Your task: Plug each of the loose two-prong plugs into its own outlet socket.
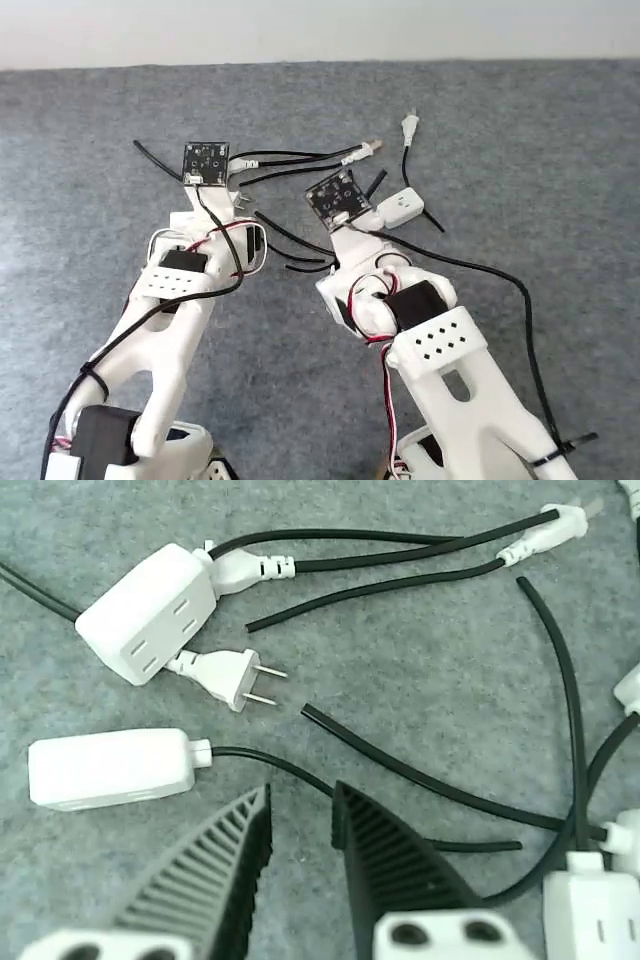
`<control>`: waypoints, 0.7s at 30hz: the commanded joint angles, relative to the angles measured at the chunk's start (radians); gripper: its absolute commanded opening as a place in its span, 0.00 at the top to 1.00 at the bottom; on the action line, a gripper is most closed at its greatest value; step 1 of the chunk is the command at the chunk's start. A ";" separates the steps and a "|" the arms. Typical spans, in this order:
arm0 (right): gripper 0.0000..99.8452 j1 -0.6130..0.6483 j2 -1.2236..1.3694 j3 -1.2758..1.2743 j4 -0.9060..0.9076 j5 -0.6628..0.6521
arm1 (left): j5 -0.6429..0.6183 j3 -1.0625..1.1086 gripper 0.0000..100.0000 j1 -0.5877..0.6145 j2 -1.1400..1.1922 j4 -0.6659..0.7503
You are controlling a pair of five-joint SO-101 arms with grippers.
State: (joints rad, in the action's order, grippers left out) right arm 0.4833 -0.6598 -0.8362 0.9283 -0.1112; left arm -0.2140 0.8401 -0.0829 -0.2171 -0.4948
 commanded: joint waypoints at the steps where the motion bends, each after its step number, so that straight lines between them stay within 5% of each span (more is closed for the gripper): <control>1: 0.99 -0.025 -0.010 -0.038 -0.113 0.003 | -0.008 -0.001 0.90 0.006 -0.037 0.020; 13: 0.99 -0.062 -0.005 -0.229 -0.489 0.008 | -0.003 0.015 0.90 0.000 -0.037 0.020; 21: 0.99 -0.064 -0.012 -0.235 -0.512 0.014 | -0.002 0.015 0.90 0.000 -0.037 0.020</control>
State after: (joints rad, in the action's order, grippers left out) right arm 0.4312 -0.6582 -1.0848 0.4419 -0.1112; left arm -0.2140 0.8631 -0.0829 -0.2171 -0.4948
